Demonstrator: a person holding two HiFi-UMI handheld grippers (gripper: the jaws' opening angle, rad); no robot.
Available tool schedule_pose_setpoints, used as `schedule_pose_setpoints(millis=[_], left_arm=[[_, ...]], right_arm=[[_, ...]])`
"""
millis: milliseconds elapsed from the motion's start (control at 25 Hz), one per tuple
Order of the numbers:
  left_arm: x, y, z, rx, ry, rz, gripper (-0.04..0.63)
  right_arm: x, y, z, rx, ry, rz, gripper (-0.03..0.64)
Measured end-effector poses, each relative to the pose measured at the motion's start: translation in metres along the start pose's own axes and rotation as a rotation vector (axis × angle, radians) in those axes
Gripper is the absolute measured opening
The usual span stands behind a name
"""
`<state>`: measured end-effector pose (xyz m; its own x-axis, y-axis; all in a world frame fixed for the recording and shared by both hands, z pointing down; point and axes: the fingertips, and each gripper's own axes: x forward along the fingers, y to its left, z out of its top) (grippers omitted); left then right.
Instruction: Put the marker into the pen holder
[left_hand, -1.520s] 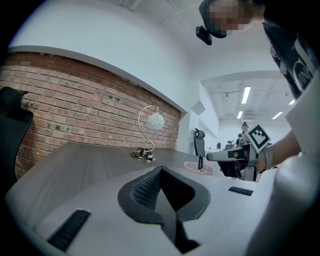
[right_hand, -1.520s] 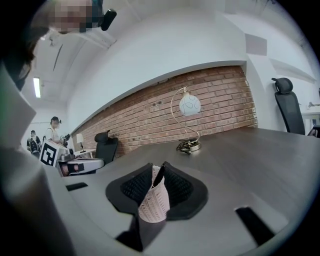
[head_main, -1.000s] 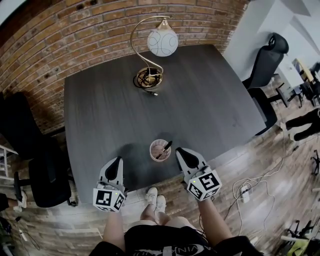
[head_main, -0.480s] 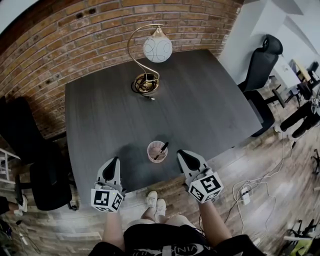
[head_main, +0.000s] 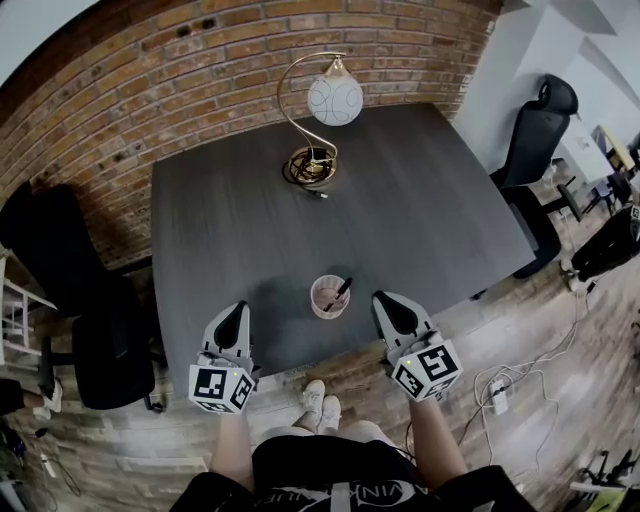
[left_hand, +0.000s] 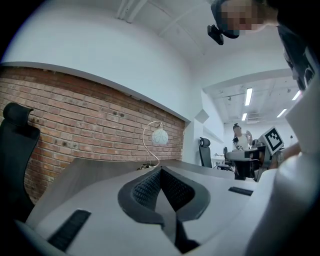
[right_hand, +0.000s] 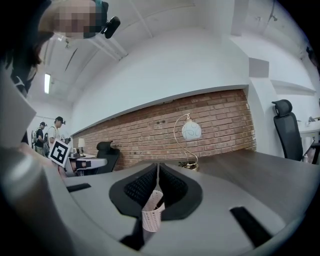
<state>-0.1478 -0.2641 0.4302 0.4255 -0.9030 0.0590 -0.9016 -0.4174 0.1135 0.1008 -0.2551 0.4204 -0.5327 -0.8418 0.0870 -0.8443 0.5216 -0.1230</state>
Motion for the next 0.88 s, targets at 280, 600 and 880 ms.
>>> schedule_pose_setpoints(millis=[280,600,880], left_arm=[[-0.005,0.002,0.013,0.01,-0.009,0.01,0.012],[-0.014,-0.002,0.026,0.015,-0.023,0.006,0.012],[-0.023,-0.004,0.038,0.035,-0.039,0.003,0.012]], right_arm=[[-0.005,0.005,0.007,0.001,-0.015,-0.003,0.032],[-0.016,0.009,0.018,-0.006,-0.034,-0.017,0.032],[-0.023,0.013,0.026,-0.014,-0.054,-0.026,0.032]])
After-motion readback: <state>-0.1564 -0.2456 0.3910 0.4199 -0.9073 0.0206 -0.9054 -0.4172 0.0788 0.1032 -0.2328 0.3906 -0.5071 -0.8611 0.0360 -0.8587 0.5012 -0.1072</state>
